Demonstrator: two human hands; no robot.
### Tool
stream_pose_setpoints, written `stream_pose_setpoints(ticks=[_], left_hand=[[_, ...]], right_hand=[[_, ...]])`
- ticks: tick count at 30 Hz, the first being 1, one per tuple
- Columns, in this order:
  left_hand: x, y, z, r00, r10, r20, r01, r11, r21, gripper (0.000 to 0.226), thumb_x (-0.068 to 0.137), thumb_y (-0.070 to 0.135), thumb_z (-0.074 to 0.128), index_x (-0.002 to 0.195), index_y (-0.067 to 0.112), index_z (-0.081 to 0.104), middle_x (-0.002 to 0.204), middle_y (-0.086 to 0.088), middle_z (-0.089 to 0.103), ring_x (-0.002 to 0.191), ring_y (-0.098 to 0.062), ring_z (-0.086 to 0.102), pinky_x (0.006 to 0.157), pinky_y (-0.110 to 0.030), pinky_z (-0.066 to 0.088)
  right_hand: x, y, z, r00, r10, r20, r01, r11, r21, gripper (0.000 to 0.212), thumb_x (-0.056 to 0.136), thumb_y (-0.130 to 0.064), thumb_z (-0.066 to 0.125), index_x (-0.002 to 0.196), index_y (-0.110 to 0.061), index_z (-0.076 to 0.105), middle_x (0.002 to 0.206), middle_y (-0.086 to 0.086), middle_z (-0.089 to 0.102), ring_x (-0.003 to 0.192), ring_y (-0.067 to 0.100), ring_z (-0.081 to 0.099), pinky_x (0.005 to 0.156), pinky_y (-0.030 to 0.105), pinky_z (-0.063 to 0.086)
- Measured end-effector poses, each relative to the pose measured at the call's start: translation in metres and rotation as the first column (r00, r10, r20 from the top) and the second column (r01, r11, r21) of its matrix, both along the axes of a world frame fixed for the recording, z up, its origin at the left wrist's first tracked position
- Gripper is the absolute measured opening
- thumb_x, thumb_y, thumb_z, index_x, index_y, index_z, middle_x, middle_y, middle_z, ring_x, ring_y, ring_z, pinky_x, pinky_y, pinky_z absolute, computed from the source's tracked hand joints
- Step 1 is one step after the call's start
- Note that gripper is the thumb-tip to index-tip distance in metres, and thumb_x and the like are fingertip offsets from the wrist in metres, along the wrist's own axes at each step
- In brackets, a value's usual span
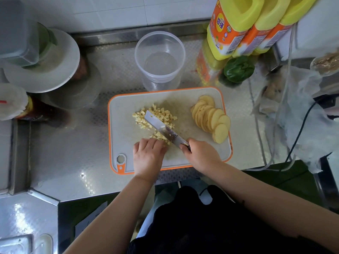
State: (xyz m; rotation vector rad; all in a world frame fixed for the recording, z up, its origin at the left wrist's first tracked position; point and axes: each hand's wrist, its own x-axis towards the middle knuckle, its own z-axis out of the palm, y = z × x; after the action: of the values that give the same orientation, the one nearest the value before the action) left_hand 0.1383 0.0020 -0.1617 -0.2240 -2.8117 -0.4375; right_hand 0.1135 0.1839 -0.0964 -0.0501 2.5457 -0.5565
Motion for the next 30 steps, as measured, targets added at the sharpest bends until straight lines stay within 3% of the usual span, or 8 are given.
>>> stream_pose_setpoints(ticks=[3,11,15,20,28,30], left_hand=[[-0.002,0.001,-0.003,0.997,0.068,0.044,-0.069,0.997,0.019,0.011,0.083,0.028,0.070,0.080,0.018,0.068,0.081,0.001,0.063,0.080,-0.027,0.053,0.073,-0.037,0.035],[0.004,0.001,-0.005,0.997,0.069,0.033,-0.070,0.997,0.030,0.020,0.087,0.033,0.071,0.091,0.014,0.070,0.091,-0.004,0.067,0.081,-0.029,0.058,0.071,-0.038,0.043],[0.010,-0.003,-0.005,0.999,0.054,0.000,-0.054,0.995,0.085,0.021,0.092,0.032,0.065,0.089,0.012,0.070,0.093,-0.006,0.065,0.082,-0.028,0.057,0.069,-0.039,0.044],[0.014,-0.014,-0.008,0.998,-0.045,-0.038,0.050,0.987,0.152,0.012,0.091,0.021,0.069,0.086,0.009,0.070,0.090,-0.008,0.064,0.083,-0.029,0.057,0.073,-0.041,0.050],[0.014,-0.012,-0.011,0.999,-0.037,0.014,0.032,0.967,0.251,0.018,0.093,0.020,0.062,0.084,0.005,0.069,0.089,-0.009,0.064,0.085,-0.026,0.053,0.074,-0.033,0.046],[0.015,-0.011,-0.014,0.999,-0.024,0.024,0.017,0.959,0.282,0.017,0.092,0.018,0.064,0.083,0.004,0.069,0.089,-0.009,0.064,0.085,-0.025,0.053,0.075,-0.032,0.047]], right_hand=[[0.000,0.000,-0.001,1.000,-0.002,-0.002,0.002,1.000,-0.001,0.034,0.098,-0.043,0.041,0.083,-0.013,0.046,0.063,-0.001,0.046,0.065,0.023,0.051,0.054,0.031,0.031],[0.001,0.000,-0.001,1.000,0.004,-0.018,-0.004,1.000,0.018,0.035,0.098,-0.044,0.041,0.087,-0.011,0.050,0.064,0.000,0.047,0.065,0.023,0.051,0.053,0.031,0.031],[0.002,-0.002,-0.003,0.999,0.024,-0.024,-0.024,0.999,0.023,0.034,0.098,-0.044,0.041,0.083,-0.014,0.045,0.059,-0.003,0.041,0.061,0.022,0.048,0.045,0.031,0.024],[0.007,-0.003,0.000,0.985,0.150,-0.086,-0.141,0.985,0.104,0.034,0.099,-0.044,0.039,0.083,-0.015,0.044,0.055,-0.005,0.037,0.052,0.020,0.042,0.041,0.029,0.019],[0.010,-0.014,0.009,0.947,0.303,-0.110,-0.280,0.942,0.184,0.032,0.101,-0.040,0.035,0.081,-0.016,0.039,0.056,-0.005,0.032,0.047,0.017,0.033,0.042,0.028,0.013],[0.010,-0.017,0.012,0.938,0.321,-0.132,-0.295,0.937,0.188,0.030,0.099,-0.037,0.043,0.078,-0.017,0.039,0.053,-0.006,0.026,0.042,0.013,0.024,0.041,0.027,0.011]])
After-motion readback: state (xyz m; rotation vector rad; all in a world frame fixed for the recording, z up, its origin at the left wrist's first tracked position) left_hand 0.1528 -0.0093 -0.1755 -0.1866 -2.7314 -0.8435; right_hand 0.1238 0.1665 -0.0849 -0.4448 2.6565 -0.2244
